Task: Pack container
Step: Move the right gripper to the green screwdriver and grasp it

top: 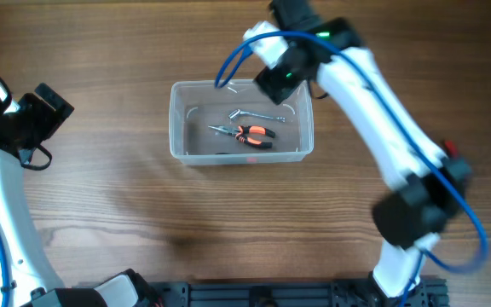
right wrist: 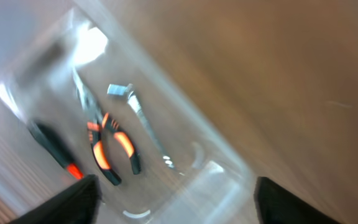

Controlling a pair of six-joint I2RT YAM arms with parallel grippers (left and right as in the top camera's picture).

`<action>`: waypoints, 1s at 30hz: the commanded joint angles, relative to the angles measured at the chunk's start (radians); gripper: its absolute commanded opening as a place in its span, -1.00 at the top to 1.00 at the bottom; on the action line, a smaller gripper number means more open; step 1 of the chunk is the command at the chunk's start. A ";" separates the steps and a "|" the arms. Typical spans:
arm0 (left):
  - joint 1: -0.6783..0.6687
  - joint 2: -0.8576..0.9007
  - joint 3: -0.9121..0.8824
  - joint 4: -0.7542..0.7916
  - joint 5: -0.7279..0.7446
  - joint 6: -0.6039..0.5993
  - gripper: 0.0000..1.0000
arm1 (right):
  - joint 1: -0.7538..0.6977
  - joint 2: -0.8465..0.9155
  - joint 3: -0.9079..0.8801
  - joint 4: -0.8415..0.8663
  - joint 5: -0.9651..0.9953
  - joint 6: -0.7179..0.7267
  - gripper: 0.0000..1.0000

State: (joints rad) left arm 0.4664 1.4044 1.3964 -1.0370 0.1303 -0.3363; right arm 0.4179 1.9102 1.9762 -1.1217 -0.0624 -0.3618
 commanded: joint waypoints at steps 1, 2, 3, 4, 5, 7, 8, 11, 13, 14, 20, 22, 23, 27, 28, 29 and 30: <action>-0.005 -0.004 0.006 0.000 0.018 -0.008 -1.00 | -0.157 -0.182 0.038 -0.033 0.055 0.217 -0.99; -0.005 -0.004 0.006 0.000 0.018 -0.008 -1.00 | -0.237 -0.219 0.038 -0.071 0.055 0.281 -0.99; -0.005 -0.004 0.006 0.000 0.018 -0.008 -1.00 | -0.304 -0.238 0.038 -0.111 0.055 0.329 -0.99; -0.005 -0.004 0.006 0.000 0.018 -0.008 -1.00 | -0.360 -0.248 0.038 -0.149 0.054 0.365 -1.00; -0.005 -0.004 0.006 0.000 0.018 -0.008 -1.00 | -0.414 -0.253 0.038 -0.187 0.050 0.391 -0.99; -0.005 -0.004 0.006 0.000 0.018 -0.008 -0.99 | -0.512 -0.254 0.038 -0.267 0.009 0.396 -0.99; -0.005 -0.004 0.006 0.000 0.018 -0.008 -0.99 | -0.569 -0.254 0.037 -0.328 -0.003 0.417 -0.99; -0.005 -0.004 0.006 0.000 0.019 -0.008 -1.00 | -0.682 -0.267 0.031 -0.473 -0.002 0.496 -0.99; -0.005 -0.004 0.006 0.000 0.019 -0.008 -1.00 | -0.708 -0.301 0.008 -0.486 -0.035 0.496 -1.00; -0.005 -0.004 0.006 0.000 0.019 -0.008 -1.00 | -0.713 -0.336 -0.022 -0.486 -0.061 0.500 -0.99; -0.005 -0.004 0.006 -0.001 0.019 -0.009 -1.00 | -0.713 -0.615 -0.362 -0.421 -0.095 0.552 -0.99; -0.005 -0.004 0.006 0.001 0.019 -0.009 -1.00 | -0.719 -0.703 -0.540 -0.289 -0.089 0.561 -0.99; -0.005 -0.004 0.006 0.003 0.019 -0.009 -1.00 | -0.731 -0.731 -0.627 -0.213 -0.088 0.556 -0.99; -0.005 -0.004 0.006 0.016 0.019 -0.009 -0.99 | -0.797 -0.729 -0.887 0.022 -0.069 0.357 -0.99; -0.005 -0.004 0.006 0.021 0.019 -0.009 -0.99 | -0.818 -0.713 -0.932 0.064 -0.055 0.335 -0.99; -0.005 -0.004 0.006 0.024 0.019 -0.009 -1.00 | -0.846 -0.685 -0.977 0.113 -0.038 0.298 -1.00; -0.005 -0.004 0.006 0.026 0.019 -0.009 -1.00 | -0.870 -0.652 -1.006 0.152 -0.040 0.266 -1.00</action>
State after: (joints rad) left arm 0.4664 1.4044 1.3964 -1.0203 0.1337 -0.3363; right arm -0.3923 1.2007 1.0569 -1.0370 -0.1326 0.0429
